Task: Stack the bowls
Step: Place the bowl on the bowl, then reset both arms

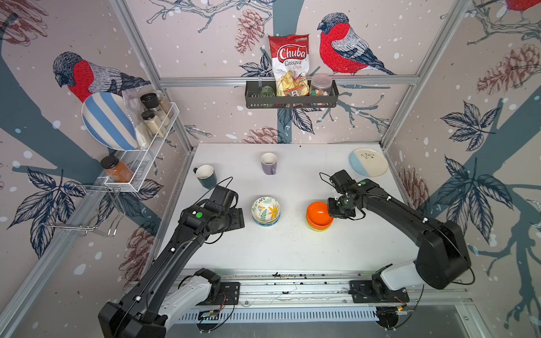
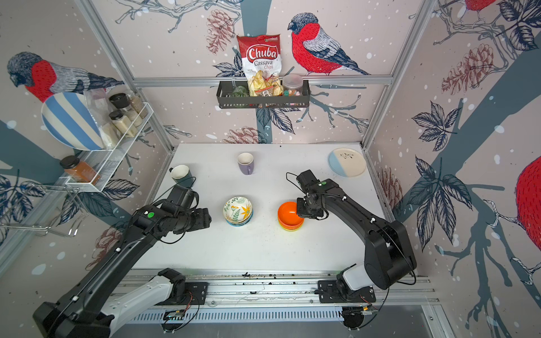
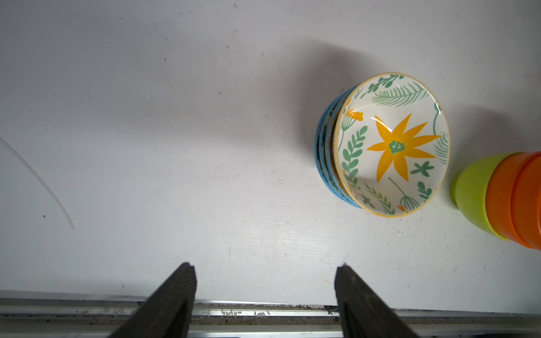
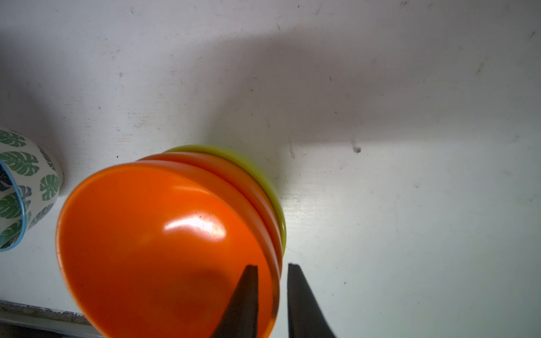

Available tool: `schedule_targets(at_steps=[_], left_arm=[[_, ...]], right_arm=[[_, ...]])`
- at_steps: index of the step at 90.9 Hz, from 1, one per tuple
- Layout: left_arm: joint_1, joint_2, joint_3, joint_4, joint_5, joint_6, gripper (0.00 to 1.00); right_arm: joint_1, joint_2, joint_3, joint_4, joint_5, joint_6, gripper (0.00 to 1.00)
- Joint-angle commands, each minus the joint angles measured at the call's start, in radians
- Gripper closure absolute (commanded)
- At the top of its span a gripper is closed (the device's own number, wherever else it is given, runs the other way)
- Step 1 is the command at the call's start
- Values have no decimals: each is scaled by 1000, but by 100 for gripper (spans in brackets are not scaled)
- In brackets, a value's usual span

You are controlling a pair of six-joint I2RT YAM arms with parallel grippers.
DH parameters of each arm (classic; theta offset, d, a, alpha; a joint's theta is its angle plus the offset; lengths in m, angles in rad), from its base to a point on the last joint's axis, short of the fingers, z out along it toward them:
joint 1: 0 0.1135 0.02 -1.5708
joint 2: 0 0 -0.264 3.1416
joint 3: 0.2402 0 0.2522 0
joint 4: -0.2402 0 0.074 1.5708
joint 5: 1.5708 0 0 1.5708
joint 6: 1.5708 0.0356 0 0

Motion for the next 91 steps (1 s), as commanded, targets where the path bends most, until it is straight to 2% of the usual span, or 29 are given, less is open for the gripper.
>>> schedule_targets(at_steps=[1,7,18,32,37,43,51,62,67,73,80,91], left_arm=[[3,0,2,6,3,2,23],[4,-3,4,3,-7,0,23],[4,-10,11,0,-30,0,18],[6,-21,25,52,-66,10,11],[7,-30,42,101,-117,30,9],[6,-48,64,168,-242,56,7],[6,-110,15,351,-405,98,5],[6,-191,-214,759,-401,186,3],[6,-192,-286,841,-499,198,4],[8,-180,-338,884,-642,222,4],[23,-140,-438,1043,-747,339,4],[77,-37,-563,1316,-738,540,4]], right_arm=[[-1,-14,8,-14,4,1,73],[-2,-24,15,-16,8,4,66],[-5,-59,54,-35,33,1,39],[-36,-126,136,-33,93,4,21],[-58,-146,175,-19,159,28,11],[-95,-185,197,23,251,66,2],[-153,-300,118,203,364,52,0],[-208,-459,-132,557,551,-53,0],[-228,-501,-250,705,652,-112,0],[-274,-523,-359,790,699,-169,0],[-324,-528,-455,851,739,-154,0],[-357,-484,-562,1018,808,-196,0]])
